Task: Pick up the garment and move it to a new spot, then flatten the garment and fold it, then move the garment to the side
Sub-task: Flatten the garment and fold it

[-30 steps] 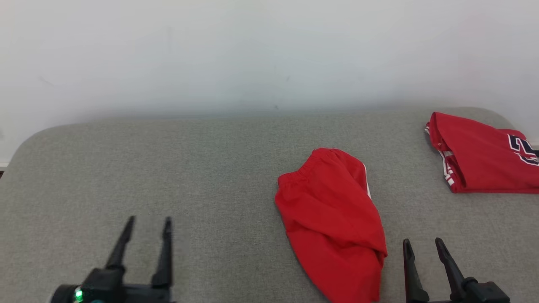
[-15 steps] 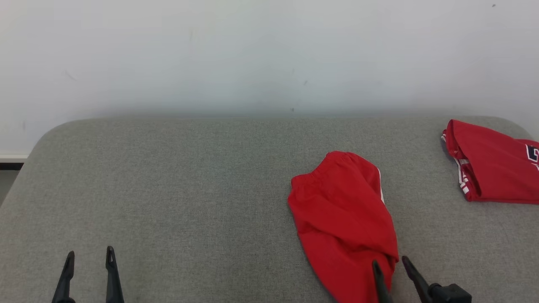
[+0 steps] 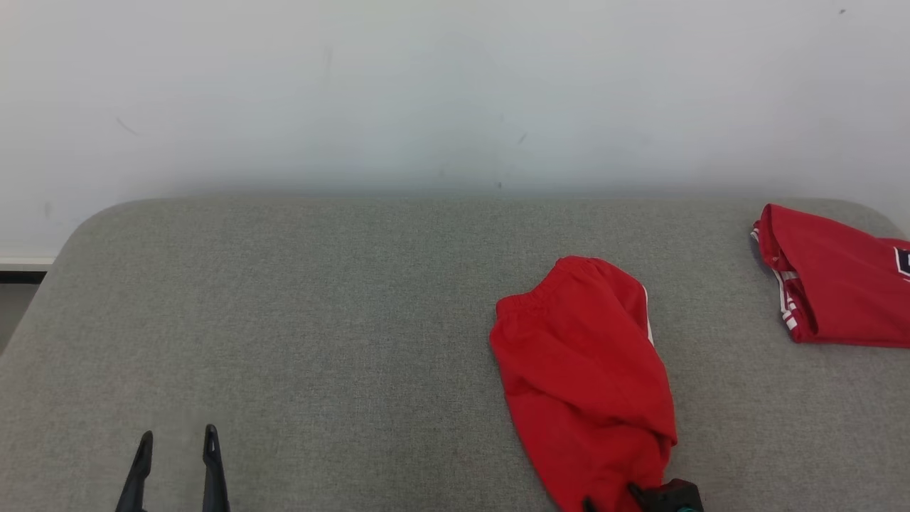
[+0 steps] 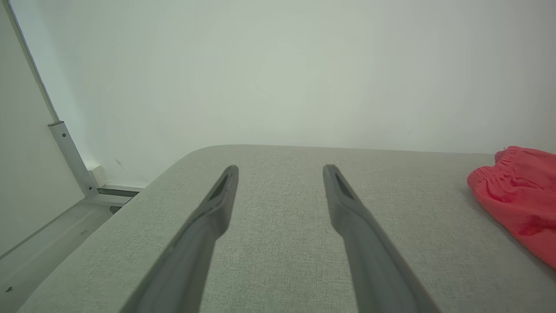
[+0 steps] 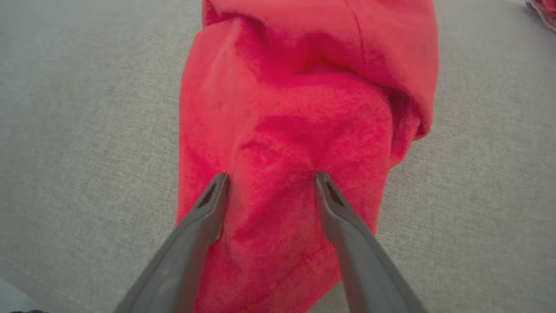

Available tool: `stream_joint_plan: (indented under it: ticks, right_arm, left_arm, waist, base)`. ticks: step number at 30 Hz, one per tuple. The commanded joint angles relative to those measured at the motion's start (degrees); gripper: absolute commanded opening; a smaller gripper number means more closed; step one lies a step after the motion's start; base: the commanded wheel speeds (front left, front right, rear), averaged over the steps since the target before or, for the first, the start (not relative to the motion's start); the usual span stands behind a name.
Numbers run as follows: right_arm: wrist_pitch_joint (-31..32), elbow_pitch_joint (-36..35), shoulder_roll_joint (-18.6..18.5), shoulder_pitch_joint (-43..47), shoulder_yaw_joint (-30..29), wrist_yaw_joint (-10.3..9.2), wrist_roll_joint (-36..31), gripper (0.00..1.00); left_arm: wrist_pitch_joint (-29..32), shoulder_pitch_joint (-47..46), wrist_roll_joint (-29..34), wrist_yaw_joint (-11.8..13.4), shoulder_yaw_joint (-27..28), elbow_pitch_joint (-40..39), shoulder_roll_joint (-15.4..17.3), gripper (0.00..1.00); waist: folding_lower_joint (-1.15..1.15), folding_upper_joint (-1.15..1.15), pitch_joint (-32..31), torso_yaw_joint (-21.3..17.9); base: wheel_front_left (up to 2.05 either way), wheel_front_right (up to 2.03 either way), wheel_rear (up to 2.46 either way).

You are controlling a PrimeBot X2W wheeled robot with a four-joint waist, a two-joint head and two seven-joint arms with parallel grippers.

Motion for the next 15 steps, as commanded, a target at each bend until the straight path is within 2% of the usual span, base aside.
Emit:
stream_joint_plan:
  ticks: [1,3,4,5,9,15]
  right_arm:
    - [0.46,1.49,-0.02,-1.03,0.46,-0.16,-0.48,1.00]
    - [0.62,3.93,0.01,-2.00,0.95,-0.16,-0.02,0.96]
    - [0.28,4.91,0.02,-2.55,1.12,-0.16,0.11,0.43]
    - [-0.23,5.79,0.00,-3.02,1.33,-0.16,0.26,0.00]
    - [-2.95,7.96,-1.23,-4.93,0.41,-0.16,1.36,0.00]
    - [-6.76,6.91,-6.35,-7.03,-3.43,-0.16,1.82,0.00]
  left_arm:
    - [-0.15,0.05,0.64,-0.84,-0.01,0.41,-0.18,1.00]
    - [-0.15,0.14,1.13,-1.54,0.05,0.92,-0.37,1.00]
    - [-0.15,0.12,1.34,-1.97,0.19,1.00,-0.51,1.00]
    - [-0.15,0.08,1.32,-2.15,0.40,1.11,-0.70,1.00]
    - [-0.16,0.15,1.67,-2.87,1.50,1.69,-1.29,1.00]
    - [-0.16,1.03,2.46,-3.60,2.90,1.84,-2.23,1.00]
  waist:
    - [0.00,0.00,-0.02,-0.07]
    - [0.00,0.00,-0.05,-0.13]
    - [0.00,0.00,-0.06,-0.15]
    - [0.00,0.00,-0.08,-0.14]
    - [0.00,0.00,-0.27,-0.19]
    - [0.00,0.00,-0.44,-0.83]
  base:
    - [0.00,0.00,0.00]
    - [0.00,0.00,0.00]
    - [0.00,0.00,0.00]
    - [0.00,0.00,0.00]
    - [0.00,0.00,0.00]
    - [0.00,0.00,0.00]
